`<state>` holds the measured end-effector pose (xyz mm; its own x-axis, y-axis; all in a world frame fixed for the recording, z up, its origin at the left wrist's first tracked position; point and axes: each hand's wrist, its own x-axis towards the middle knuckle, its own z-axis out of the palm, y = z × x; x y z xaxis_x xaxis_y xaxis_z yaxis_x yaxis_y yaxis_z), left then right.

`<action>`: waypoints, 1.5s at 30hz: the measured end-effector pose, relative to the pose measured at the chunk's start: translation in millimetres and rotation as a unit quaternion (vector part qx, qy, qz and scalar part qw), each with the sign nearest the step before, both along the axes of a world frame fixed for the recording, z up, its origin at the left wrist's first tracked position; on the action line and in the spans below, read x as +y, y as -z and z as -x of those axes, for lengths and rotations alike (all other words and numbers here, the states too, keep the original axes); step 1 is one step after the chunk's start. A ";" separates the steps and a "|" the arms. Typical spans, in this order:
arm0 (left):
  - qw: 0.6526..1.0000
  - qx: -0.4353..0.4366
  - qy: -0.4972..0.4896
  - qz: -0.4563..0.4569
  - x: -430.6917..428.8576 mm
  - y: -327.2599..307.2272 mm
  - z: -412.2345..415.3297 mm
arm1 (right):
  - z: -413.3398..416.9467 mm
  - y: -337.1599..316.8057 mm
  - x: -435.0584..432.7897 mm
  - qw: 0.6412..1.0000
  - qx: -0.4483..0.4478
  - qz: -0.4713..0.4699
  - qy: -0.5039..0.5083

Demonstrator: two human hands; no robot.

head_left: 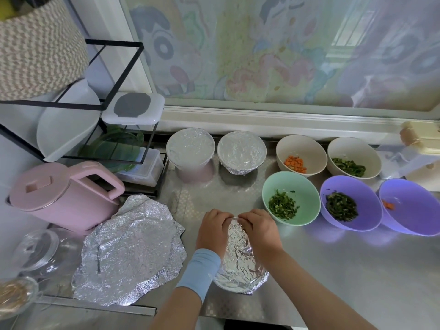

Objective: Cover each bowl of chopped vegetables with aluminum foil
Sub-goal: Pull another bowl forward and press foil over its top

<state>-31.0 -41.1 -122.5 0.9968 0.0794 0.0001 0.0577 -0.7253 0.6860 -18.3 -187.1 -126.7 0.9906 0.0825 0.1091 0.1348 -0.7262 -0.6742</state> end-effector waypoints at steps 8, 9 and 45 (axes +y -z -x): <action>0.997 0.031 -0.068 -0.017 -7.2 -6.2 10.5 | -11.2 -6.1 -2.4 0.995 0.001 0.032 -0.094; 0.997 0.024 -0.069 -0.029 -7.4 -7.4 12.1 | -9.6 -7.0 -2.3 0.995 -0.018 0.045 -0.091; 0.999 -0.002 -0.014 -0.044 -10.8 -16.0 9.4 | -10.1 -10.1 -11.4 0.999 0.019 0.022 -0.030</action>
<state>-40.3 -51.9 -106.5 0.9942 0.1070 0.0114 0.0769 -0.7812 0.6195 -8.2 -198.5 -116.6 0.9869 0.1468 0.0667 0.1548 -0.7468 -0.6468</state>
